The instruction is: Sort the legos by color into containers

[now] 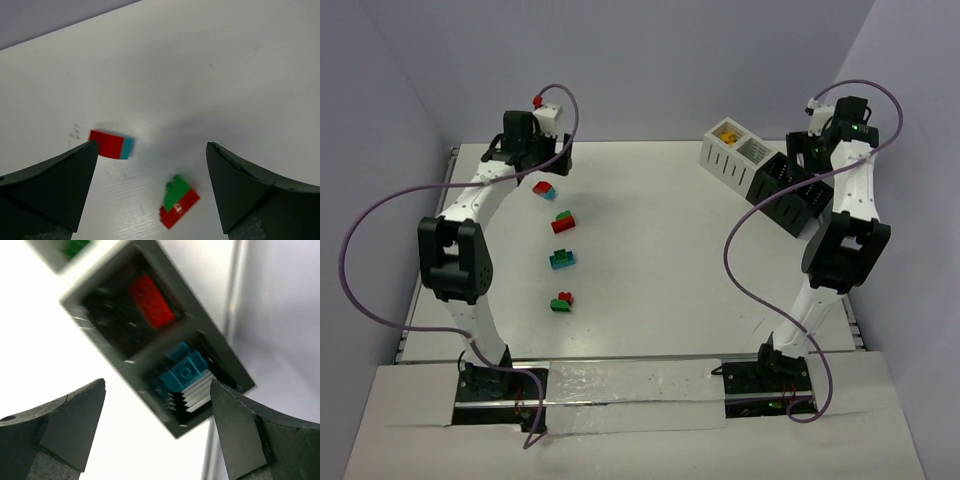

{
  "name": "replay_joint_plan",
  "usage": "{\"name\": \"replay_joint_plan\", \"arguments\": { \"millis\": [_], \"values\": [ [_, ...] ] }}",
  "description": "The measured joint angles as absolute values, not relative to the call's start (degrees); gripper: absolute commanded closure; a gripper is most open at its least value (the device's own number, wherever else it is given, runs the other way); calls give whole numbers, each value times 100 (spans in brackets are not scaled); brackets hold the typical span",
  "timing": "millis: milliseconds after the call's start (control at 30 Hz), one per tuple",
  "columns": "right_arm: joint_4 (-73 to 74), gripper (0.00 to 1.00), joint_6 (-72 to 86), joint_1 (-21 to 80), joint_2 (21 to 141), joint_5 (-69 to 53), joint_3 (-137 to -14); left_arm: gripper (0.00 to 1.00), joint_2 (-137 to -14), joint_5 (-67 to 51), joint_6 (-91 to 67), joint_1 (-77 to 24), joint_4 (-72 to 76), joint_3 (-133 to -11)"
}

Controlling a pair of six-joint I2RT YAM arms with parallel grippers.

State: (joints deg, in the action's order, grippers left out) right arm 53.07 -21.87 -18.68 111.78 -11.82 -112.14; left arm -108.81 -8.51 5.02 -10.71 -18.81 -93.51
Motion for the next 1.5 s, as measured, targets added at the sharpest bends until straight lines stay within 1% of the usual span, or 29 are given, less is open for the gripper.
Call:
{"name": "replay_joint_plan", "arguments": {
  "millis": [100,167,233,333,400,433,500,567,633,767,867,1033,1167,1267,1367,1500],
  "values": [
    [5290,7,-2042,-1612,10997,-1408,-11220,3,-11263,-852,979,-768,-1975,-9682],
    [5277,7,-1961,-1453,10885,-1564,-11220,4,-11483,-1127,1548,-591,-2087,-9791],
    [5275,7,-1904,-1316,10794,-1702,-11220,3,-11666,-1592,2305,-407,-2278,-9862],
    [5273,6,-1855,-1234,10722,-1851,-11220,4,-11960,-2631,3797,-64,-2827,-10090],
    [5273,6,-1826,-1234,10718,-1899,-11220,5,-12395,-3192,4785,193,-3602,-10826],
    [5280,6,-1820,-1234,10718,-1916,-11218,5,-12694,-3410,5249,298,-4058,-11432],
    [5280,6,-1800,-1230,10718,-1950,-11218,5,-13264,-3645,6038,431,-4613,-12495],
    [5277,6,-1785,-1215,10718,-1974,-11216,5,-13633,-3798,6810,475,-5171,-13119],
    [5277,6,-1785,-1212,10718,-1986,-11199,5,-13743,-3870,7404,432,-5558,-13152],
    [5277,6,-1786,-1212,10711,-1984,-11105,6,-13821,-3951,8255,253,-6143,-12774],
    [5286,6,-1787,-1212,10711,-1979,-11051,6,-14023,-4009,8654,131,-6452,-12765],
    [5286,6,-1785,-1212,10711,-1969,-11024,7,-14338,-4059,8992,114,-6545,-12837],
    [5286,6,-1787,-1201,10711,-1955,-11024,13,-14442,-4026,9216,136,-6581,-12870],
    [5286,6,-1787,-1192,10711,-1956,-11024,19,-14444,-3893,9460,148,-6669,-12911],
    [5288,6,-1787,-1188,10711,-1957,-11018,32,-14444,-3805,9652,157,-6768,-12912],
    [5286,6,-1787,-1186,10711,-1959,-11017,44,-14418,-3740,9855,165,-6871,-12842]
  ]
}}
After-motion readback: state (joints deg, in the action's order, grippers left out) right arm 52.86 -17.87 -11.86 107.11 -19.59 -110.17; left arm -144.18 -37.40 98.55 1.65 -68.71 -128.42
